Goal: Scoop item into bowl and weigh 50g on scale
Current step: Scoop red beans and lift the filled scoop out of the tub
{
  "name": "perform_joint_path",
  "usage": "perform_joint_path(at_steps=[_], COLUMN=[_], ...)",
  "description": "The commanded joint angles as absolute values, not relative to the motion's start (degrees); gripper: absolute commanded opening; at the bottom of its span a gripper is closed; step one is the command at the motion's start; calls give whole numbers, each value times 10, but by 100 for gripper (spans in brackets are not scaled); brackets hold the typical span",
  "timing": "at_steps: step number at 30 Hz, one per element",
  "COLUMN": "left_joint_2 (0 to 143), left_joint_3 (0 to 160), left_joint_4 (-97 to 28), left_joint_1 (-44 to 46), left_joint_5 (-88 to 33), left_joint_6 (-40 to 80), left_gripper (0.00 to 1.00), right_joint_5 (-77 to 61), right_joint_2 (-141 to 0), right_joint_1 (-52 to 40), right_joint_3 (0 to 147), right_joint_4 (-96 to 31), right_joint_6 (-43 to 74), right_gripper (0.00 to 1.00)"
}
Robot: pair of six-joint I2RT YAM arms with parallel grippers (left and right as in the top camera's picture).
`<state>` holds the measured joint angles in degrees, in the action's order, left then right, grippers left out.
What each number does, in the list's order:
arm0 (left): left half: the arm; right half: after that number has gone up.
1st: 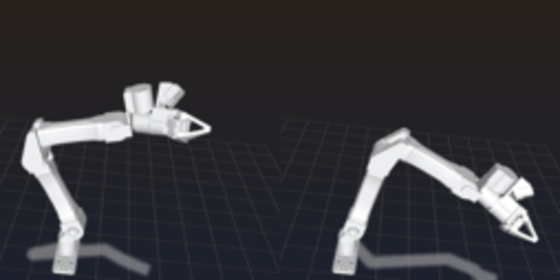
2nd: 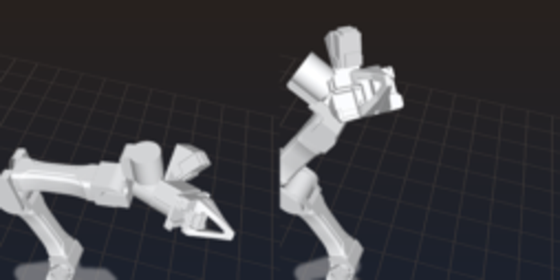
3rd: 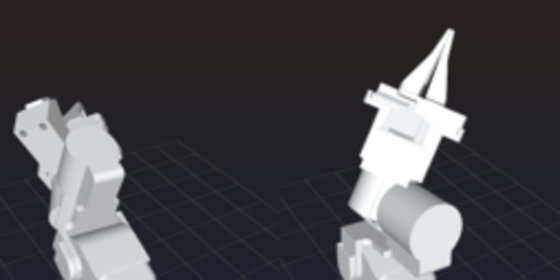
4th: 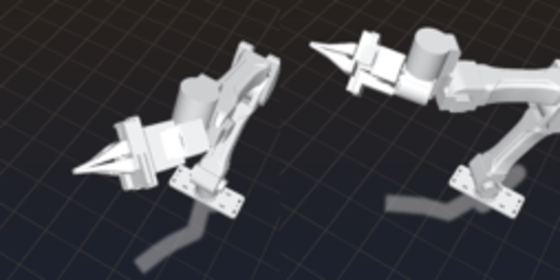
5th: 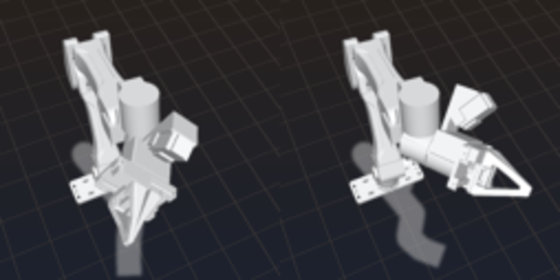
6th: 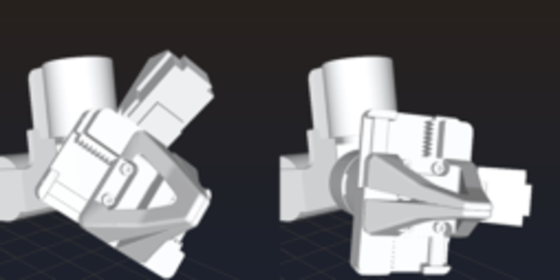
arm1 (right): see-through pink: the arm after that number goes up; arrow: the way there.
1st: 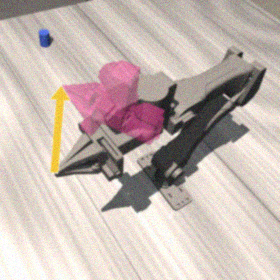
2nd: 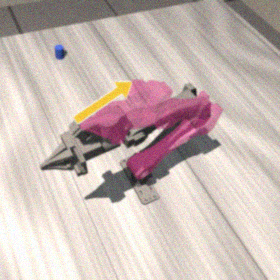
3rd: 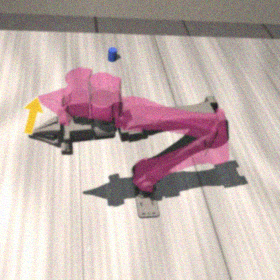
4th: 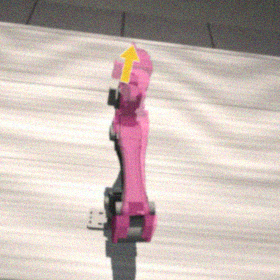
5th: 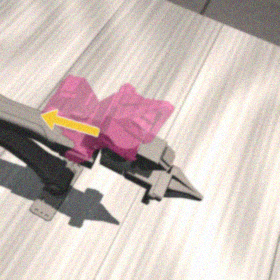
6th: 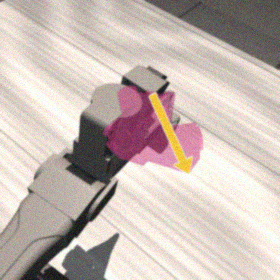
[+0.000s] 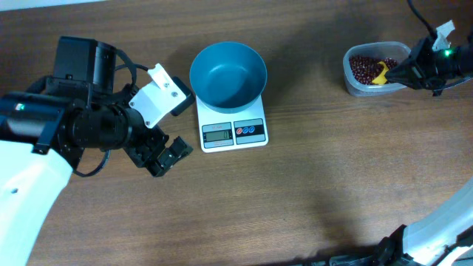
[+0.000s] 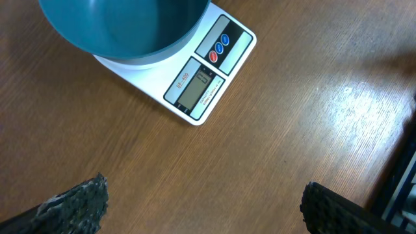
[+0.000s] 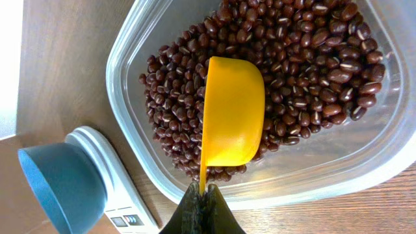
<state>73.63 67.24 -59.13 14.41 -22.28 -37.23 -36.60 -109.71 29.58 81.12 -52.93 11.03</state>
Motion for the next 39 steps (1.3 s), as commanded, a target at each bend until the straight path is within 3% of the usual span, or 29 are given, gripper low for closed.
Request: perform_joint_path(at_steps=[1,17,25,39], left_joint_2=[738,738,738,738], left_joint_3=[670,670,670,670], left_joint_4=[-592,-592,-592,-592], left_joint_1=[145,145,145,145], left_joint_5=[-227,-227,-227,-227], left_joint_6=[-367,-367,-367,-367], left_gripper=[99,99,99,99], right_joint_5=[-392,-356,-548,-637], right_joint_2=[-1102,-1151,-1150,-1150], right_joint_1=[296,309,404,433], right_joint_3=[801,801,800,800], right_joint_4=[-514,-523,-529,-551], right_joint_6=[141,32,-40,-93], right_gripper=[4,4,4,4])
